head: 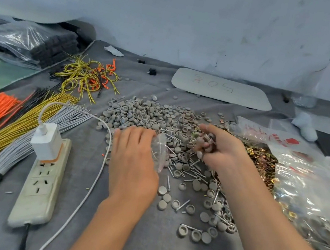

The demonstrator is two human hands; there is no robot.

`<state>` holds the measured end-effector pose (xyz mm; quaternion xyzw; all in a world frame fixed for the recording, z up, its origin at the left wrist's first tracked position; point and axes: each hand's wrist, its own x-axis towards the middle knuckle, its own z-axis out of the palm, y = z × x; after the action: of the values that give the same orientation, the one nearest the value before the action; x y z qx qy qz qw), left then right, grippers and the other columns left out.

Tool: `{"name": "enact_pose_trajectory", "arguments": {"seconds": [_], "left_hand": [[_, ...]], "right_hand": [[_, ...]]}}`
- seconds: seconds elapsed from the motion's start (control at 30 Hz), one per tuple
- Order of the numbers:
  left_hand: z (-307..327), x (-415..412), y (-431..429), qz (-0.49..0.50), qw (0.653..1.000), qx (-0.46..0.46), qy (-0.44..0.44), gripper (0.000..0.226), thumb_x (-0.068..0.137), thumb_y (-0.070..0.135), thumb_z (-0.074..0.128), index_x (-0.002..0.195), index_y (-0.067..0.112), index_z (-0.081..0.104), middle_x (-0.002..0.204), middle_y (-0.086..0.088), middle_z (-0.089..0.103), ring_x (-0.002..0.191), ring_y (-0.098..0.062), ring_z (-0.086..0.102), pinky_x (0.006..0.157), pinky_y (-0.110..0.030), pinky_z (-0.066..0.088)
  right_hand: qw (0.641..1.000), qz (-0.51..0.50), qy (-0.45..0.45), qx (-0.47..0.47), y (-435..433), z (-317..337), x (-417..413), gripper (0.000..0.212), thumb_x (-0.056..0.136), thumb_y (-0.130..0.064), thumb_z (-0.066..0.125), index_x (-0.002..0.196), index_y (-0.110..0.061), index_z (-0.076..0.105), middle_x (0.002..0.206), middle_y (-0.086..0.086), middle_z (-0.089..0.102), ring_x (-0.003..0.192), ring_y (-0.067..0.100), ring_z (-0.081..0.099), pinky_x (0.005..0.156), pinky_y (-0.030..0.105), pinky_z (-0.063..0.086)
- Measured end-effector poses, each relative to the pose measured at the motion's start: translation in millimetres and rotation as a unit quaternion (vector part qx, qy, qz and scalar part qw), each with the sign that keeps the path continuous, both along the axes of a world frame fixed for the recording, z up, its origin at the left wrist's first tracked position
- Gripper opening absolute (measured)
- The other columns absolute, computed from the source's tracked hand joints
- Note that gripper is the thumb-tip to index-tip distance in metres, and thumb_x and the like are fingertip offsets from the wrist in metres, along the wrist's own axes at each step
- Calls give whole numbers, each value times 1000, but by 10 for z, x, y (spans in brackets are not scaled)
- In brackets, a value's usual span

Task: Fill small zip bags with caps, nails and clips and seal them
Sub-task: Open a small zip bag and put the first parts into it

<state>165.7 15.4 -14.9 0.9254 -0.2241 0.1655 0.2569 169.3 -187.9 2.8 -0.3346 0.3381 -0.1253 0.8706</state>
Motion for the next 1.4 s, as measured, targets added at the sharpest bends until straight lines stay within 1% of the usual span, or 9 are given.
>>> {"name": "enact_pose_trajectory", "arguments": {"seconds": [0.1, 0.37, 0.5, 0.6, 0.87, 1.1, 1.2, 1.3, 1.4], "left_hand": [[-2, -51, 33, 19, 1000, -12, -5, 71, 64, -5, 69, 131, 16, 58, 129, -2, 57, 130, -26, 46, 125, -45, 19], [31, -153, -69, -34, 999, 29, -1, 71, 72, -8, 65, 138, 17, 55, 135, 1, 56, 136, -23, 43, 126, -45, 17], [-9, -160, -63, -39, 998, 43, 0, 75, 69, -10, 67, 138, 17, 55, 134, 2, 57, 135, -21, 44, 128, -42, 13], [-8, -135, -76, -37, 999, 36, -2, 76, 64, -12, 66, 134, 16, 59, 129, 0, 60, 131, -22, 48, 126, -44, 19], [2, -117, -211, -50, 999, 16, -12, 65, 69, -7, 63, 130, 16, 61, 125, 1, 61, 128, -22, 49, 127, -41, 16], [9, -101, -264, -64, 998, -1, -11, 58, 76, 2, 71, 131, 19, 60, 126, 3, 61, 128, -19, 48, 125, -34, 7], [11, -99, -237, -61, 998, -2, -5, 55, 77, 4, 64, 130, 17, 60, 126, 1, 62, 127, -22, 50, 126, -43, 17], [24, -100, -210, -50, 999, 1, 6, 63, 72, -4, 70, 131, 16, 60, 128, 0, 62, 127, -22, 49, 122, -48, 26], [25, -92, -168, -44, 999, -8, 6, 66, 70, -8, 73, 130, 17, 61, 125, 0, 63, 125, -21, 48, 120, -50, 29]], "right_hand": [[984, -67, -67, 151, 1, 22, -318, 18, 102, -5, 58, 110, 6, 69, 108, 24, 62, 82, 23, 66, 61, 32, 62], [988, 11, -109, 111, 225, -37, -777, 36, 103, -14, 53, 108, 14, 74, 117, 35, 69, 117, 47, 64, 103, 57, 53], [979, 45, -136, 148, 220, -52, -905, 47, 108, -22, 43, 113, 15, 72, 122, 38, 66, 125, 51, 56, 107, 59, 47], [979, 85, -142, 118, 179, -20, -956, 38, 88, 6, 46, 115, 13, 72, 125, 35, 66, 126, 49, 56, 101, 56, 52], [984, 107, -57, -131, 168, -114, -848, 25, 96, 13, 57, 112, 2, 73, 102, 24, 77, 94, 29, 78, 72, 29, 63], [818, 114, 44, -563, 228, -237, -746, 19, 88, -13, 79, 97, -30, 82, 81, -3, 78, 71, 9, 72, 72, 27, 60], [798, 128, 31, -588, 223, -270, -732, 24, 87, -15, 80, 102, -34, 82, 85, -17, 78, 71, 5, 73, 67, 24, 59], [788, 135, 23, -600, 182, -252, -711, 32, 87, -10, 78, 106, -36, 81, 101, -21, 77, 94, 0, 73, 92, 29, 59], [848, 144, -6, -510, 152, -243, -723, 34, 90, -1, 73, 102, -31, 82, 101, -10, 80, 96, 9, 75, 91, 30, 60]]}}
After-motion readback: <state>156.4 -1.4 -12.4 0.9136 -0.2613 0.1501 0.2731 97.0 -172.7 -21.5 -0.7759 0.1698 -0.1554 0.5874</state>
